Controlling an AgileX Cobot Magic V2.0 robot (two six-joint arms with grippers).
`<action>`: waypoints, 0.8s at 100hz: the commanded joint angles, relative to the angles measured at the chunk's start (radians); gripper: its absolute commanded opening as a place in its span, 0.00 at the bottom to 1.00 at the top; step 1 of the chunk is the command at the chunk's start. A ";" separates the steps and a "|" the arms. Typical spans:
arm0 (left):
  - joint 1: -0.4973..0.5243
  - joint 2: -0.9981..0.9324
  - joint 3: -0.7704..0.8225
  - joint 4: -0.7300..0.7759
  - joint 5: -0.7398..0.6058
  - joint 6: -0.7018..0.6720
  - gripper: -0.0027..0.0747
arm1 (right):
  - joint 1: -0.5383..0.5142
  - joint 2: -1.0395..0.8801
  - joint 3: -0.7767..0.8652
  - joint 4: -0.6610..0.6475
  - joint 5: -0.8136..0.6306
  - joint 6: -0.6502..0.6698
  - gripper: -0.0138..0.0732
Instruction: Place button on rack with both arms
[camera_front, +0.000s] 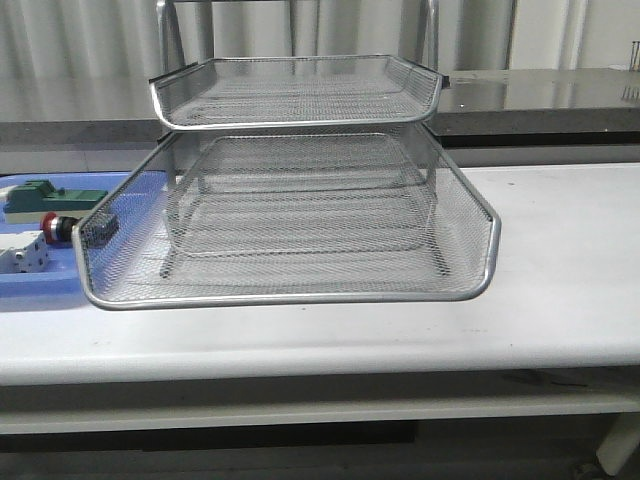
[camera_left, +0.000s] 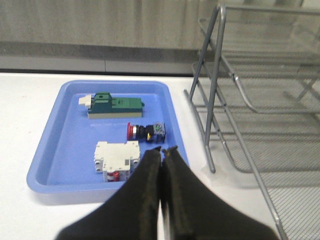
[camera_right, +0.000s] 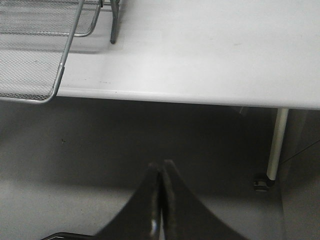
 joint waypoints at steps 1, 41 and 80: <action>0.000 0.118 -0.135 0.063 0.039 -0.001 0.01 | -0.003 0.005 -0.026 -0.013 -0.055 -0.003 0.08; 0.000 0.548 -0.416 0.146 0.186 0.025 0.01 | -0.003 0.005 -0.026 -0.013 -0.055 -0.003 0.08; 0.000 0.631 -0.447 0.147 0.236 0.170 0.21 | -0.003 0.005 -0.026 -0.013 -0.055 -0.003 0.08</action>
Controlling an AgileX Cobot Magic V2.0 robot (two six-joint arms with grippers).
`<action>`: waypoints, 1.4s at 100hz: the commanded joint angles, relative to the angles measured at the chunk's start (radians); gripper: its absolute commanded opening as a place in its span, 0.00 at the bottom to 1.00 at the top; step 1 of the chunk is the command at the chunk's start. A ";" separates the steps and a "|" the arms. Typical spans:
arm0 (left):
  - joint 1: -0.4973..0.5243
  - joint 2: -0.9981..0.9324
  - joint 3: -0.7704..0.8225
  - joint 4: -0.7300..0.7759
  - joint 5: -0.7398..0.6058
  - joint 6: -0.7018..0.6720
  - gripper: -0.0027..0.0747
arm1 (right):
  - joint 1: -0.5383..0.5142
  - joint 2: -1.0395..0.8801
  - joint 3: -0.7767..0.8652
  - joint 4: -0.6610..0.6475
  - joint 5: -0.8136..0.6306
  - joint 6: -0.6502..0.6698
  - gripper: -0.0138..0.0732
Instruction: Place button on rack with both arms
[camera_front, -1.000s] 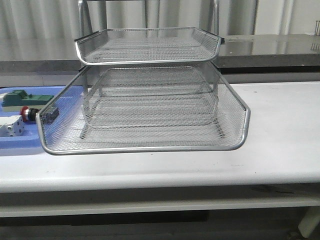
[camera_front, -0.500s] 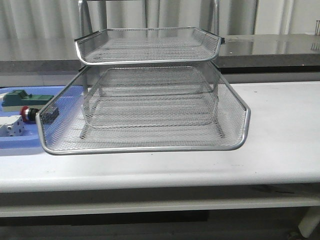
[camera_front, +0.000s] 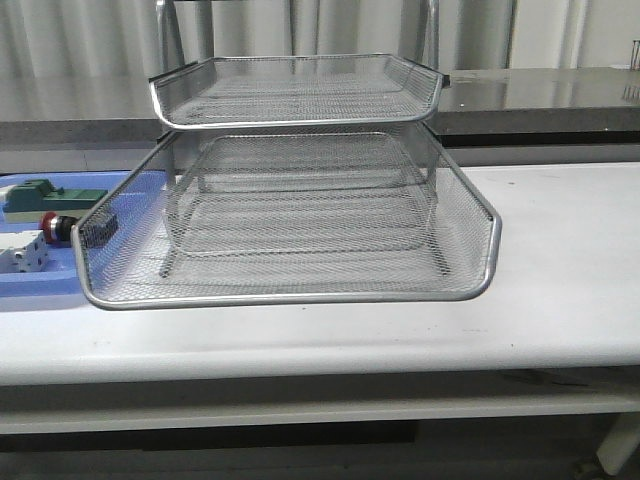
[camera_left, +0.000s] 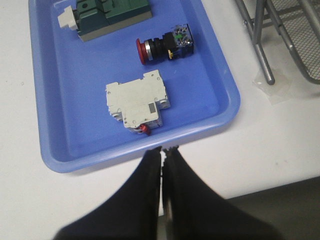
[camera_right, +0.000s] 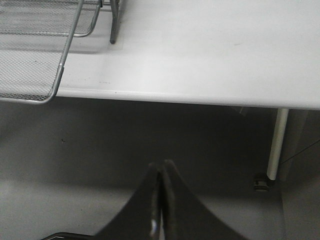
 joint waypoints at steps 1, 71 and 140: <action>0.000 -0.018 -0.034 0.001 -0.032 0.020 0.23 | -0.003 0.005 -0.026 -0.013 -0.055 -0.003 0.08; 0.000 0.054 -0.132 -0.045 -0.018 0.145 0.75 | -0.003 0.005 -0.026 -0.013 -0.055 -0.003 0.08; 0.000 0.645 -0.900 -0.071 0.377 0.582 0.75 | -0.003 0.005 -0.026 -0.013 -0.055 -0.003 0.08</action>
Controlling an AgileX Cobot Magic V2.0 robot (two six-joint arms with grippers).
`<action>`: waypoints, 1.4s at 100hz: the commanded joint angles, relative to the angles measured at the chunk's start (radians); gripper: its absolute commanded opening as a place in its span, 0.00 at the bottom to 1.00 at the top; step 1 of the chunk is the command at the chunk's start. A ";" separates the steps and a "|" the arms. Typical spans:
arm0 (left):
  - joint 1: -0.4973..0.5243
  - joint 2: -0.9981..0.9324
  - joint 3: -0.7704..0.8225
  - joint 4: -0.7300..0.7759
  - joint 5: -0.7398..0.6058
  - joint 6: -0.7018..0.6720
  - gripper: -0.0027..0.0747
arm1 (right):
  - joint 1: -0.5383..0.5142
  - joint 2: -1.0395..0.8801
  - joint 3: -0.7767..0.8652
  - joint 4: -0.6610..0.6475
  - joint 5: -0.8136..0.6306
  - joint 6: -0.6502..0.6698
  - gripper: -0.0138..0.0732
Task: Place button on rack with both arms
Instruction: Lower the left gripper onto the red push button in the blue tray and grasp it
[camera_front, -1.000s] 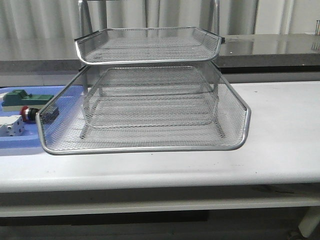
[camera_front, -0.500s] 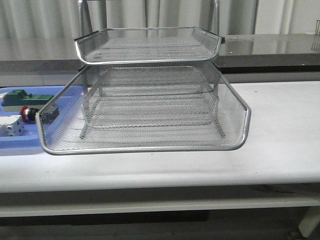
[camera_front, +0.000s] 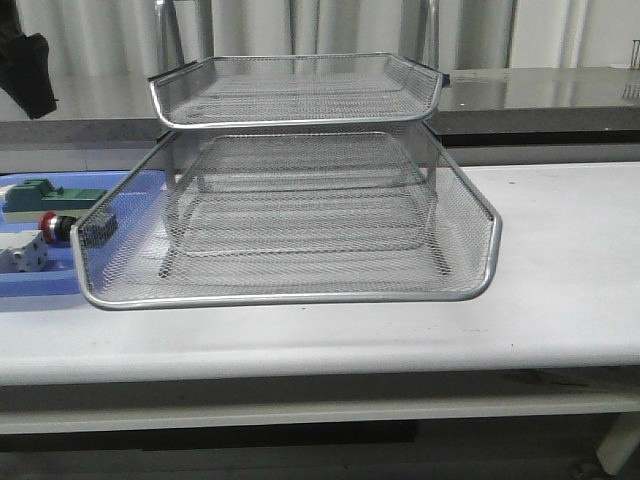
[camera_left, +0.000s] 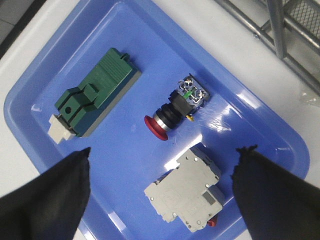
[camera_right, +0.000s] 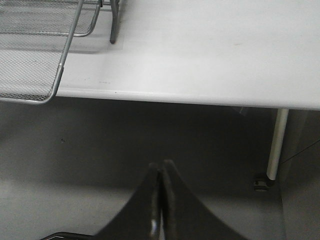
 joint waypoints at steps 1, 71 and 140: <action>0.000 -0.003 -0.094 -0.014 0.017 0.035 0.75 | -0.003 0.005 -0.026 -0.013 -0.055 -0.003 0.08; 0.000 0.245 -0.226 -0.031 0.014 0.134 0.75 | -0.003 0.005 -0.026 -0.013 -0.055 -0.003 0.08; 0.001 0.356 -0.300 -0.051 0.012 0.164 0.75 | -0.003 0.005 -0.026 -0.013 -0.055 -0.003 0.08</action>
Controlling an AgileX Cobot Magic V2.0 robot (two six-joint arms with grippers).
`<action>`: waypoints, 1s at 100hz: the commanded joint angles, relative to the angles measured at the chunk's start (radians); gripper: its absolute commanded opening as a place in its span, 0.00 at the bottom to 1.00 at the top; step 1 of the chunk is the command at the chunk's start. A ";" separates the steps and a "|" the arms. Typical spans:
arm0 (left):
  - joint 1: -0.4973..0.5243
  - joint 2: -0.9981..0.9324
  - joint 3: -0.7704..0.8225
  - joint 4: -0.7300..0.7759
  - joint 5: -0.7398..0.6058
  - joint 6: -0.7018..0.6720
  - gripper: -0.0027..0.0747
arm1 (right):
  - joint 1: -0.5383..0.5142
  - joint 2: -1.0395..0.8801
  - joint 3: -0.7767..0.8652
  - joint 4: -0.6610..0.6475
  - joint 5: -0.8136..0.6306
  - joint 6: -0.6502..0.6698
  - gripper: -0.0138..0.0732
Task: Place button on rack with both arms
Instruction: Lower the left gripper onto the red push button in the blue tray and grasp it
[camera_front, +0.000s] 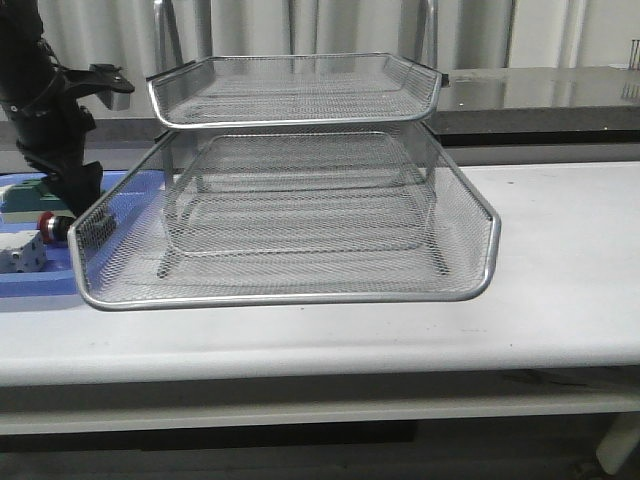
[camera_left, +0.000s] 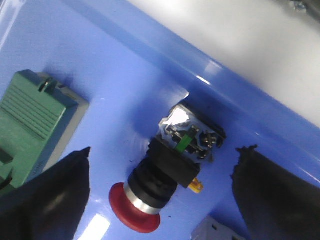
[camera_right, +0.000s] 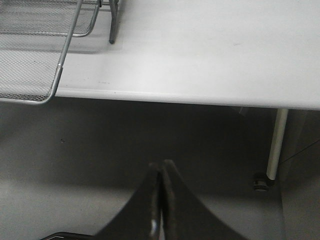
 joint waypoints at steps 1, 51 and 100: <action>0.001 -0.055 -0.032 -0.015 -0.029 0.002 0.75 | -0.003 0.005 -0.026 -0.013 -0.056 -0.003 0.08; 0.001 -0.009 -0.032 -0.013 -0.054 0.002 0.75 | -0.003 0.005 -0.026 -0.013 -0.056 -0.003 0.08; 0.002 0.009 -0.032 -0.022 -0.070 0.002 0.75 | -0.003 0.005 -0.026 -0.013 -0.056 -0.003 0.08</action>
